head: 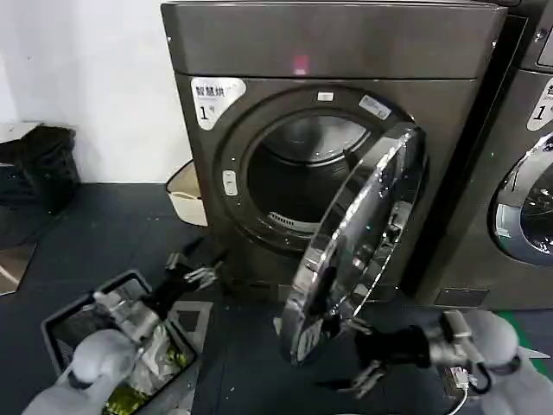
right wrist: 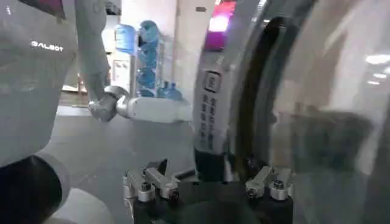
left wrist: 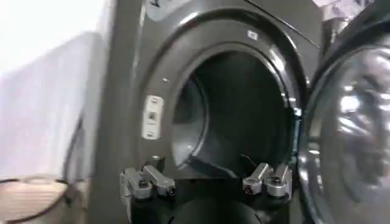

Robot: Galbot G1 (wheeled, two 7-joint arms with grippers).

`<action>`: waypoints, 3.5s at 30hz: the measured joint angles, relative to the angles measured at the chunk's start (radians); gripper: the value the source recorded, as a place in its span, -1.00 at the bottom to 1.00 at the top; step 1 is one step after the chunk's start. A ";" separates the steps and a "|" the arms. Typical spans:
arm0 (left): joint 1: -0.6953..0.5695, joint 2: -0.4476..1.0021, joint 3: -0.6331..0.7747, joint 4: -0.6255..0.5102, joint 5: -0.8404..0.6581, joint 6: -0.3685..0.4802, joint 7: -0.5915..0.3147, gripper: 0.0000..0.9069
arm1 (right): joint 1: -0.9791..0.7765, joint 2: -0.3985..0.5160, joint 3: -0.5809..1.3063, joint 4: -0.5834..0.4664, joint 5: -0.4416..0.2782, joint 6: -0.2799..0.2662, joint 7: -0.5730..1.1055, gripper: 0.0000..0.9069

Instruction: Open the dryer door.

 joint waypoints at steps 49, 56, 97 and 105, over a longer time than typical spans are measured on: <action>-0.536 -0.234 0.835 0.104 0.028 -0.041 0.030 1.00 | -0.458 0.213 1.380 0.004 -0.152 -0.074 1.140 1.00; -0.646 -0.339 0.924 0.198 0.032 -0.055 0.030 1.00 | -0.483 0.209 1.462 0.034 -0.161 -0.095 1.153 1.00; -0.860 -0.716 0.950 0.757 0.260 -0.117 -0.124 1.00 | -0.524 0.165 1.607 -0.037 -0.220 -0.087 1.155 1.00; -0.847 -0.715 0.943 0.738 0.251 -0.182 -0.118 1.00 | -0.517 0.164 1.599 -0.043 -0.222 -0.085 1.152 1.00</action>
